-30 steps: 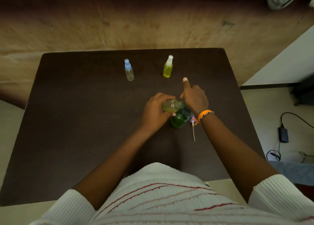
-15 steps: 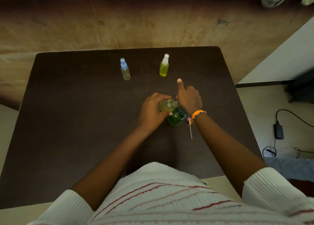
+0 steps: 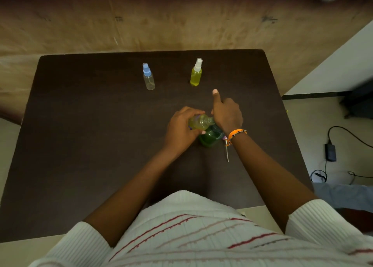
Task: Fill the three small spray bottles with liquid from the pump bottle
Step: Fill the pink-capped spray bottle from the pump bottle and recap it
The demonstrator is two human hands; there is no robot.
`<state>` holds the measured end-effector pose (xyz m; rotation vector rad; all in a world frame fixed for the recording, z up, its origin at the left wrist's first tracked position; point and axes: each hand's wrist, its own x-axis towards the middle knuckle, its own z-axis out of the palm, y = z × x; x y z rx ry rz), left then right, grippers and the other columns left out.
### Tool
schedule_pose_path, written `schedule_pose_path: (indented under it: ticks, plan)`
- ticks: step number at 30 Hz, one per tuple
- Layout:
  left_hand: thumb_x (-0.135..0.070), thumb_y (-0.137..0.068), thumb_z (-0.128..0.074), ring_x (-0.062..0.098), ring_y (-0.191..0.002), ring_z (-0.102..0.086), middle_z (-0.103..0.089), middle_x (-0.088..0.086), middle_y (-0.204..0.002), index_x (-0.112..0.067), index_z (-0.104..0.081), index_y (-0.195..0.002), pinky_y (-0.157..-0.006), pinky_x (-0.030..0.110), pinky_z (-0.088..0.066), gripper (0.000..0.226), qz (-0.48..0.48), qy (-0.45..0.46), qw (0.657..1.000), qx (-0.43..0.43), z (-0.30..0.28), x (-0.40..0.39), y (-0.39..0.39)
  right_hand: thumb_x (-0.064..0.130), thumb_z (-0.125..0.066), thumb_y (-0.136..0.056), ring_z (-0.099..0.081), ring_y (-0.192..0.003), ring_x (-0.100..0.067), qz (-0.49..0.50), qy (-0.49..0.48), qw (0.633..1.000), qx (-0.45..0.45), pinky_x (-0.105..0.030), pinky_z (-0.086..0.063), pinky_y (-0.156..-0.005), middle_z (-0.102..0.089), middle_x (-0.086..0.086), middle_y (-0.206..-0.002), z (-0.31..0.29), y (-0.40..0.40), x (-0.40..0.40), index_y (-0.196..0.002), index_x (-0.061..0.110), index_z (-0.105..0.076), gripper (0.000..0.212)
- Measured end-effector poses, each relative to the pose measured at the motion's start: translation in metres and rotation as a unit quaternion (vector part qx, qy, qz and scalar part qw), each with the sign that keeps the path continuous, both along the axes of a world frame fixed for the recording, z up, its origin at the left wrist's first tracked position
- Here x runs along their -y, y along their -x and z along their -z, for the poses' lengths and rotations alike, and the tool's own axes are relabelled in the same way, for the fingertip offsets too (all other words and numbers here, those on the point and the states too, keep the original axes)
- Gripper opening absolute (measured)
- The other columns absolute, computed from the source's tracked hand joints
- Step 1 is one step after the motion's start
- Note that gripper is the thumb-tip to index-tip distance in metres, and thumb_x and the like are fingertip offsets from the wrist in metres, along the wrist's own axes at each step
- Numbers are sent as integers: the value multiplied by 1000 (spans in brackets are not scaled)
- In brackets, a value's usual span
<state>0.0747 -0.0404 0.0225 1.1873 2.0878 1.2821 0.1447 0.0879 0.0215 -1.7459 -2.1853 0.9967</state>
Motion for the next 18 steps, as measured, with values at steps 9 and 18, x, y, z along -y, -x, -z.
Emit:
schedule_pose_path:
  ticks: [9, 18]
  plan:
    - [-6, -55, -81, 20, -93, -59, -60, -2, -98, -16, -67, -104, -83, 41, -50, 52, 1, -15, 1000, 11, -5, 1, 0, 63, -18, -96, -59, -96, -28, -34, 70, 997, -18, -37, -40, -84, -69, -10, -99, -10, -4, -6, -91, 7, -72, 78]
    - [-6, -55, -81, 18, -93, -60, -60, -4, -99, -16, -67, -103, -85, 43, -49, 51, 2, 6, 1000, 4, -2, 1, -1, 61, -26, -96, -61, -97, -31, 15, -24, 1000, 2, -37, -41, -80, -69, -11, -102, -5, -2, 4, -94, 8, -67, 67]
